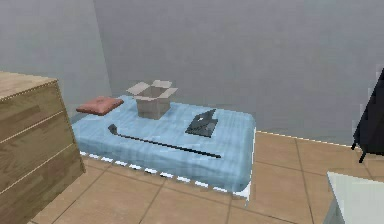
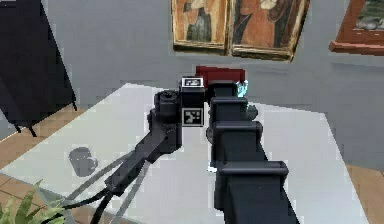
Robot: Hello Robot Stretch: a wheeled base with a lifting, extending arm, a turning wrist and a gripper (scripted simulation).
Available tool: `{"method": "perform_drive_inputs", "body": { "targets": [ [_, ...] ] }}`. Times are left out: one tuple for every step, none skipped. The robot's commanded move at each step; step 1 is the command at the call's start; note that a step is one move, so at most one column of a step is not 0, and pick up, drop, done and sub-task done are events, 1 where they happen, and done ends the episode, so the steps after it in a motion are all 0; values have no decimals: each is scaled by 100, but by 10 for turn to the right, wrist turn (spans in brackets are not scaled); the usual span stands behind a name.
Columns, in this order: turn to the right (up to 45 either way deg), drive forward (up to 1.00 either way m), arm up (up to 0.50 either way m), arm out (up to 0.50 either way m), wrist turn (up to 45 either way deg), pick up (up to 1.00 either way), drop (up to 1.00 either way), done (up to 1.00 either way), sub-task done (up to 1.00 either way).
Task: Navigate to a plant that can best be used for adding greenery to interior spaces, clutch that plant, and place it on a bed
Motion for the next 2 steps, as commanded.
{"method": "perform_drive_inputs", "body": {
  "targets": [
    [0, 0, 0, -16, 0, 0, 0, 0, 0],
    [-450, 0, 0, 0, 0, 0, 0, 0, 0]
  ]
}}
